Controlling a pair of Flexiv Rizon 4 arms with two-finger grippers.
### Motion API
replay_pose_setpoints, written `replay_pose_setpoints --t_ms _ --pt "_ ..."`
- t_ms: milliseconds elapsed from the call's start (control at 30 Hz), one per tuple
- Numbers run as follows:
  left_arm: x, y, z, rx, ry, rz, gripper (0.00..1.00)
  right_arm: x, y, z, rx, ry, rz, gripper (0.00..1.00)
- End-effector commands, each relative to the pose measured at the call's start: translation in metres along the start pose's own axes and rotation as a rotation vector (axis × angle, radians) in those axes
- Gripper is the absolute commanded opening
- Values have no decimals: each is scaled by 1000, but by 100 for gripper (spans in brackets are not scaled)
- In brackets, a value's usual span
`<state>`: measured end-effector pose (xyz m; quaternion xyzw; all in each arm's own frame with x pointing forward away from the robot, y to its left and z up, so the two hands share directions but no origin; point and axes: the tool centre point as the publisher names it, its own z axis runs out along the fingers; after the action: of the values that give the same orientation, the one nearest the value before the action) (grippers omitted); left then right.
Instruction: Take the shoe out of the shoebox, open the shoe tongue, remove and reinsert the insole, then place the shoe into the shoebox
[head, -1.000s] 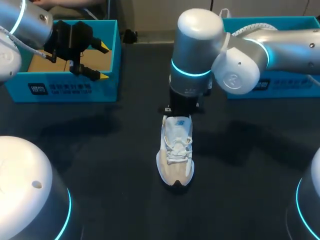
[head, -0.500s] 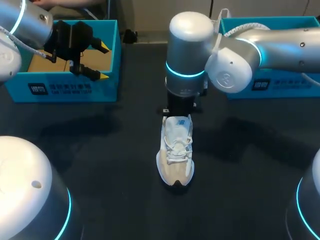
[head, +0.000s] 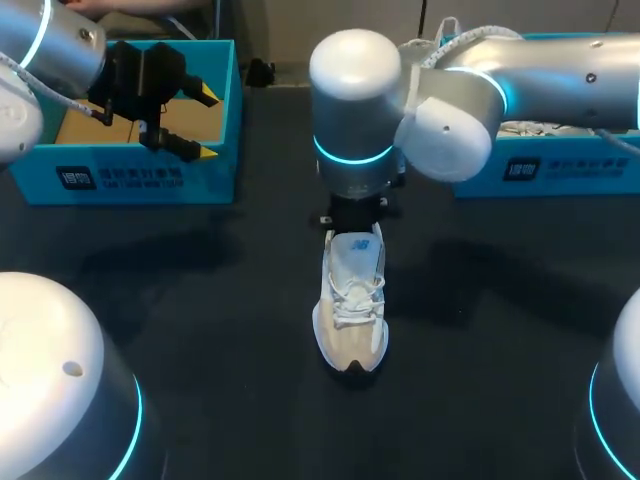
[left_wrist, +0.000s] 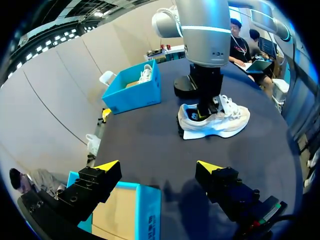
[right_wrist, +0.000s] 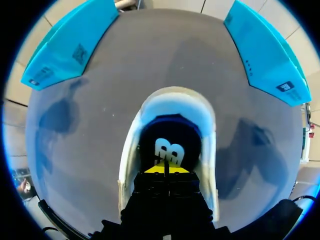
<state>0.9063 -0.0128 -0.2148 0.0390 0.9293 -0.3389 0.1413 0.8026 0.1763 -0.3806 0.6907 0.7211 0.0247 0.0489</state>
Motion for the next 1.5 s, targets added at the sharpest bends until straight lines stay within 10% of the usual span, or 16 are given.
replay_pose_setpoints --t_ms 33,633,1500 --pt "0 0 0 -3 2 0 100 5 1 -2 -6 -20 5 0" --pt "0 0 0 -3 2 0 100 6 34 3 -140 -63 -27 0" --pt "0 0 0 -3 2 0 100 0 30 3 -202 -195 -26 0"
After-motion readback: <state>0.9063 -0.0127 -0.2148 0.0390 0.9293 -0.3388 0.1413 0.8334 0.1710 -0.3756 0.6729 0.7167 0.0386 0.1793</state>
